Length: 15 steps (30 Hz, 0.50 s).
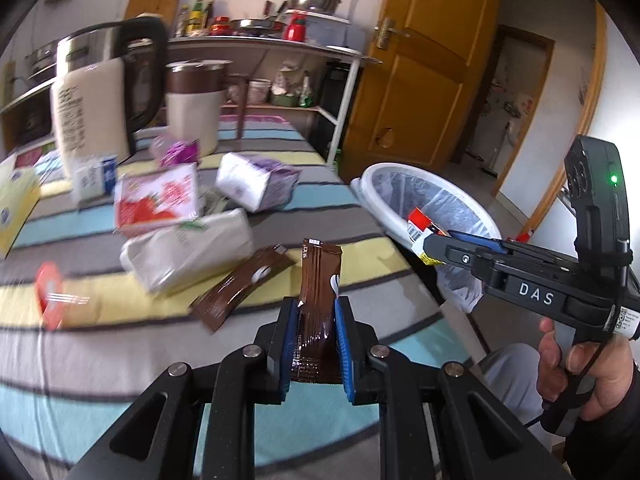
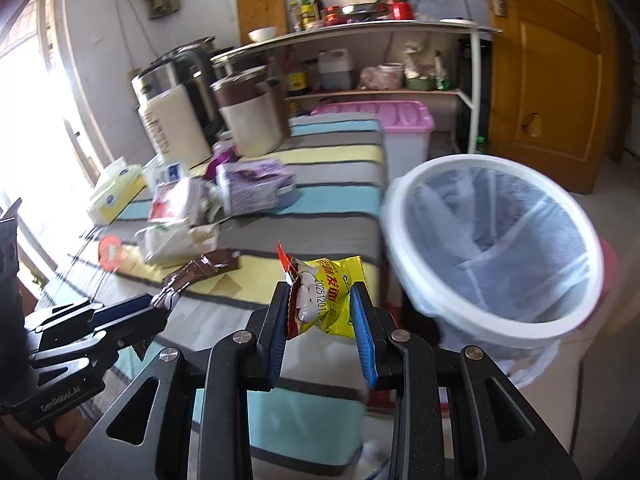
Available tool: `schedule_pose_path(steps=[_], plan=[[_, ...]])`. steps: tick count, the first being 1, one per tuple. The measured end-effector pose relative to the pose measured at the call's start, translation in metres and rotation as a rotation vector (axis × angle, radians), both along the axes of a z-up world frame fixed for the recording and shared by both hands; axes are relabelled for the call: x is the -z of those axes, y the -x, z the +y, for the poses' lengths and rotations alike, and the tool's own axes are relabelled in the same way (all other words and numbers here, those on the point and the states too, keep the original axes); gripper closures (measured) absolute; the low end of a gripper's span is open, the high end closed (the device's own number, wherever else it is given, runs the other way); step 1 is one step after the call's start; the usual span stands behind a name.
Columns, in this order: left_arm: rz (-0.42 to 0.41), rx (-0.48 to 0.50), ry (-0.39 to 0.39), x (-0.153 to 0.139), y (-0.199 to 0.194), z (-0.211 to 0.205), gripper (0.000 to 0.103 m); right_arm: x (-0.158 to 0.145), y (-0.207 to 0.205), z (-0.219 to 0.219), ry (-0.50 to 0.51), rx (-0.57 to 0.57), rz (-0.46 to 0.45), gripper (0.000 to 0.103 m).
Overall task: Collect trash
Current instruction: 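Carry both items over the white bin and open both grippers to drop them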
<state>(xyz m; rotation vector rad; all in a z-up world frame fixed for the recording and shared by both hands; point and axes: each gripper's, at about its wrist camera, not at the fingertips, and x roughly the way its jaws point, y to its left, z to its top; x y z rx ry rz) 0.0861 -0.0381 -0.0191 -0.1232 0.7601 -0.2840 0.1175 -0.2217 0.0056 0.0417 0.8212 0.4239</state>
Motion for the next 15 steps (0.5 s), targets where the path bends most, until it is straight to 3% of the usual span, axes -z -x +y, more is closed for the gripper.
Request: schedule_pose_path(steps=[15], plan=[[-0.003, 0.183, 0.009, -0.014, -0.087, -0.094, 0.083, 0.0, -0.03, -0.087, 0.002, 0.204, -0.015, 0.072]])
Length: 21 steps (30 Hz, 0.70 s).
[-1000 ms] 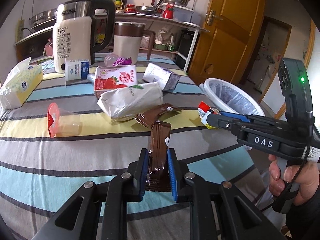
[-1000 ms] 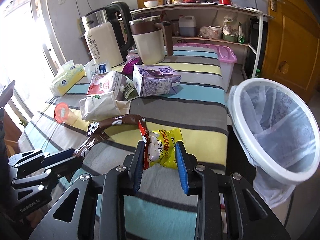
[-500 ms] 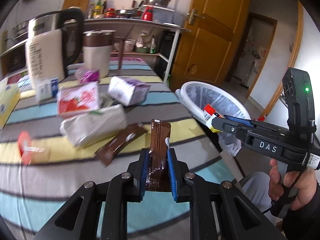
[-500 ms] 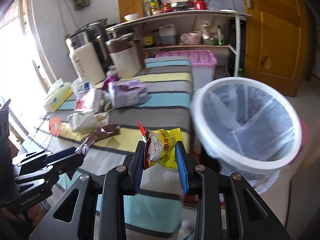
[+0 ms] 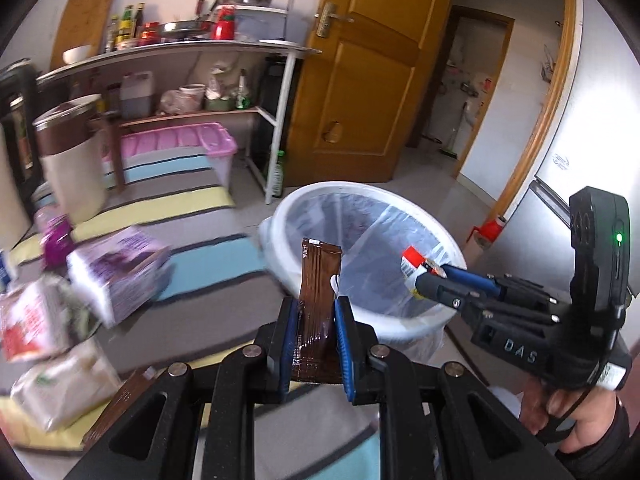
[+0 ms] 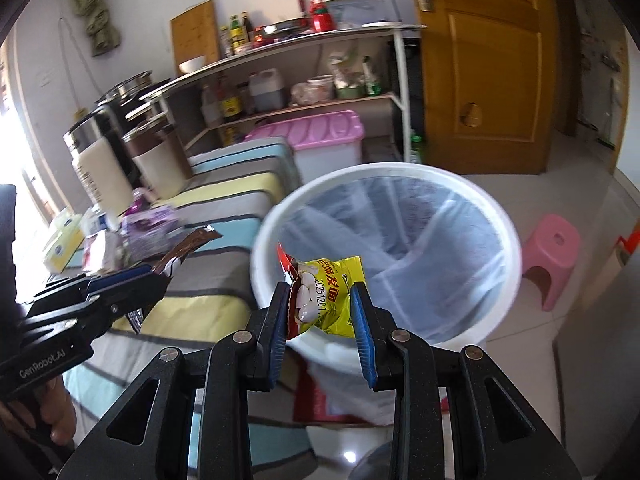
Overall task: Collect trash
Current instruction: 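Carry both items over the white bin and open both grippers to drop them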
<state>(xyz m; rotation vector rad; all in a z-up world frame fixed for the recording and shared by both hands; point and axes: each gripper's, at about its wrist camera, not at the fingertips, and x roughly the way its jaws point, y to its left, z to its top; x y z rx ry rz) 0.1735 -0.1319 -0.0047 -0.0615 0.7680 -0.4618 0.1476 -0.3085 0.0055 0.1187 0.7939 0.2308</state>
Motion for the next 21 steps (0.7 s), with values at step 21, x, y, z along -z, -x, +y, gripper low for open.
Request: schedule_pose_path(steps=[21], plan=[[0.087, 0.066, 0.053, 0.023, -0.048, -0.041, 0.07, 0.028, -0.021, -0.041, -0.025, 0.085, 0.073, 0.053]])
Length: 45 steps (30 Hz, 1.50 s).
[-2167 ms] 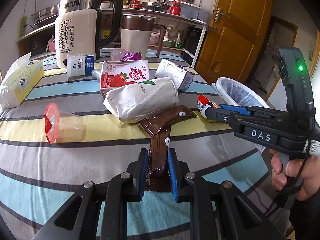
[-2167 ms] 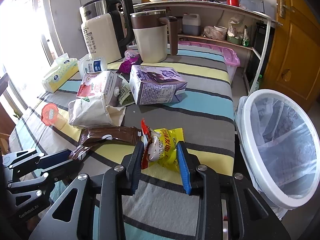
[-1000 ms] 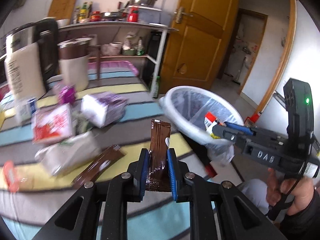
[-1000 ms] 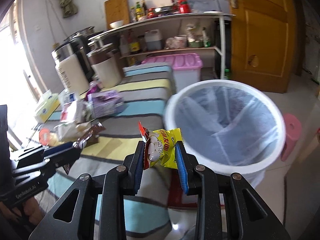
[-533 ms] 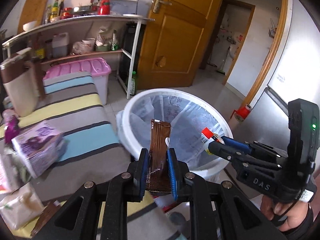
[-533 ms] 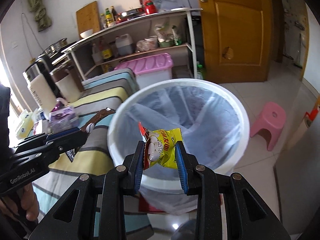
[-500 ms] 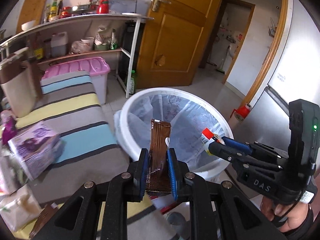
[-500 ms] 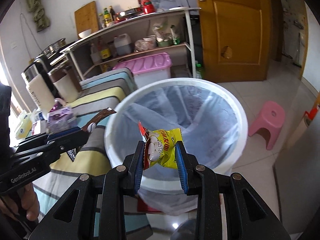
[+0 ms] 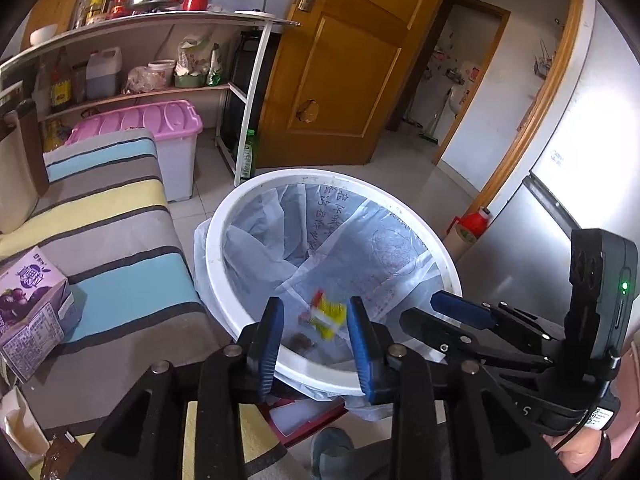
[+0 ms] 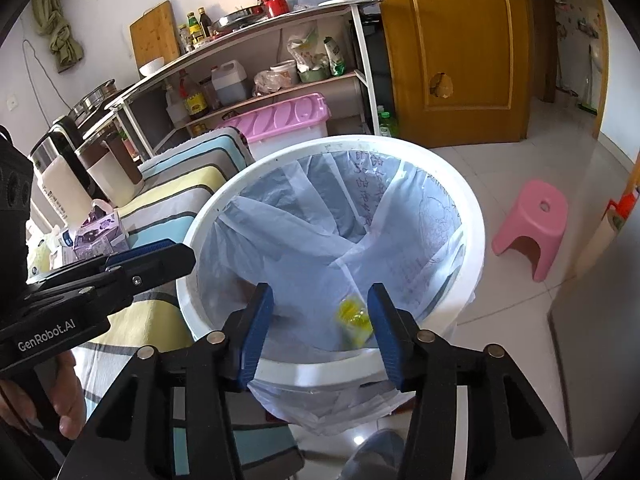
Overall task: Collect trash
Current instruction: 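Carry both items over the white bin and open both grippers to drop them, then move both tools back over the table toward the clear plastic cup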
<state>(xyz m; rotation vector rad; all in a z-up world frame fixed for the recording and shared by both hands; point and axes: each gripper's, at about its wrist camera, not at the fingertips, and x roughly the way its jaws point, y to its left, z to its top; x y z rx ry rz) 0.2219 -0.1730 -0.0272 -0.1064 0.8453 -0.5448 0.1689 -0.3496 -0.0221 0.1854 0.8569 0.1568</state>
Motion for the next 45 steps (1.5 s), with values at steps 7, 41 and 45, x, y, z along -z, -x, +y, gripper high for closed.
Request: schedule_pose_path(steps=[7, 41, 45], plan=[[-0.035, -0.026, 0.015, -0.011, 0.013, 0.014, 0.07, -0.013, 0.013, 0.006, -0.001, -0.009, -0.032, 0.053], [-0.121, -0.353, -0.112, -0.022, 0.138, 0.175, 0.07, -0.041, 0.078, 0.145, -0.039, -0.337, -0.094, 0.046], [-0.122, -0.41, -0.115, -0.023, 0.143, 0.196, 0.069, -0.04, 0.077, 0.156, -0.039, -0.366, -0.091, 0.046]])
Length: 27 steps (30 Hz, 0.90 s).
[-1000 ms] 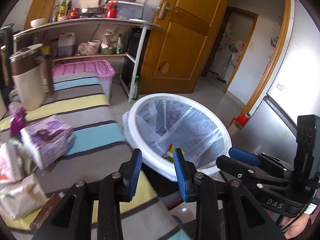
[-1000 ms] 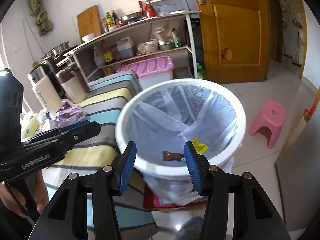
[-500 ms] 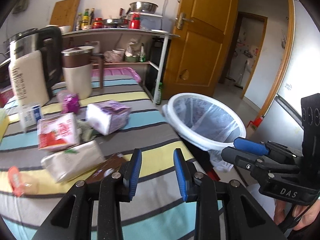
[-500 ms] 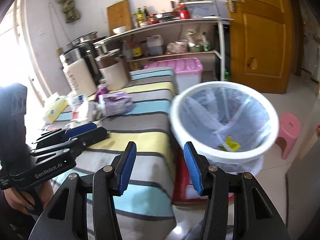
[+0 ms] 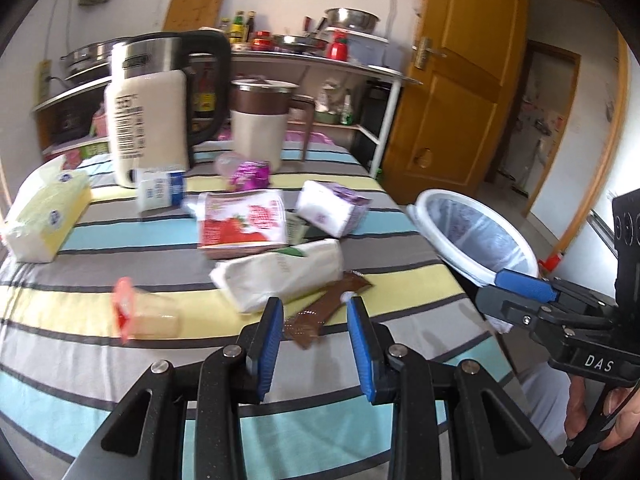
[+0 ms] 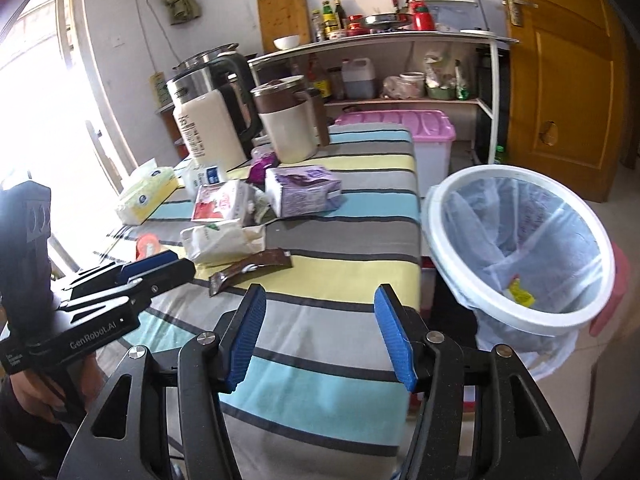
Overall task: Collect trash
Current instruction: 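Move both tools back over the table toward the clear plastic cup, then grasp the clear plastic cup with red label using the left gripper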
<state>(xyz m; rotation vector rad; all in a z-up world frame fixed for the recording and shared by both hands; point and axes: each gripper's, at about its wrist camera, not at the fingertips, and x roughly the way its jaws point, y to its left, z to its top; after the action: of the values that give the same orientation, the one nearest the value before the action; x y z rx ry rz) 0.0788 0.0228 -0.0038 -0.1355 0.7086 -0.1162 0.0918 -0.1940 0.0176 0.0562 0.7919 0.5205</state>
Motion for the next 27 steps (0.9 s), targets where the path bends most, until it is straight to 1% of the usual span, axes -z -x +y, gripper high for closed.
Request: schedule_pose_path(steps=[2, 5, 13, 16, 19, 24, 25, 27], plan=[[-0.004, -0.026, -0.004, 0.0, 0.003, 0.009, 0.064, 0.001, -0.001, 0.005, 0.0, -0.011, 0.001, 0.046], [-0.013, -0.072, -0.007, -0.002, 0.006, 0.025, 0.059, 0.001, -0.003, 0.013, 0.001, -0.028, 0.0, 0.046], [-0.021, -0.228, -0.046, -0.002, 0.013, 0.068, 0.057, 0.002, -0.013, 0.036, 0.006, -0.084, 0.005, 0.046], [-0.011, -0.268, -0.05, 0.002, 0.013, 0.083, 0.056, 0.004, -0.019, 0.048, 0.013, -0.113, 0.009, 0.046], [0.011, -0.283, -0.05, 0.009, 0.01, 0.093, 0.056, 0.006, -0.025, 0.058, 0.016, -0.137, 0.015, 0.046], [0.049, -0.251, -0.039, 0.023, 0.002, 0.094, 0.056, 0.012, -0.039, 0.078, 0.03, -0.175, 0.033, 0.046], [0.056, -0.246, -0.035, 0.026, 0.001, 0.094, 0.057, 0.014, -0.043, 0.082, 0.029, -0.184, 0.041, 0.046], [0.059, -0.238, -0.022, 0.028, 0.0, 0.095, 0.063, 0.017, -0.048, 0.088, 0.037, -0.192, 0.053, 0.046]])
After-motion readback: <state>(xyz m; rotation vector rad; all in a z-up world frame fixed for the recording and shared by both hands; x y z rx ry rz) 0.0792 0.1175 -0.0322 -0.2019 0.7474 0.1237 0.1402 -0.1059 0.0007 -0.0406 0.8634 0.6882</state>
